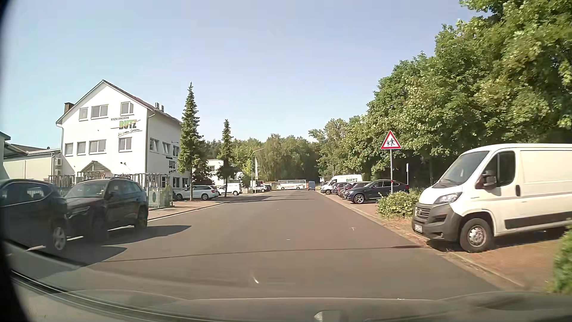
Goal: Follow the waypoints while adhering to traffic rules and regulations
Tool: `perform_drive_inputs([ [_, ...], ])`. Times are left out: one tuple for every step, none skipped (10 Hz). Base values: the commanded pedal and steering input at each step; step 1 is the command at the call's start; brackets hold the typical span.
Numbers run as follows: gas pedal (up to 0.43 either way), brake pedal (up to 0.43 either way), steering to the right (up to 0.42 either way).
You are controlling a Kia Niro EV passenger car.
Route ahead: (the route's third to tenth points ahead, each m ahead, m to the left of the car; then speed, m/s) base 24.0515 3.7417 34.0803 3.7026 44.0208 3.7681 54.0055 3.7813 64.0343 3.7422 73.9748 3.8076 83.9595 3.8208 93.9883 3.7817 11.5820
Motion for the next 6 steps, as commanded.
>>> perform_drive_inputs([
  [0.000, 0.018, -0.004],
  [0.000, 0.018, -0.004],
  [0.000, 0.018, -0.004],
  [0.000, 0.018, -0.004],
  [0.000, 0.018, -0.003],
  [0.000, 0.018, -0.003],
])
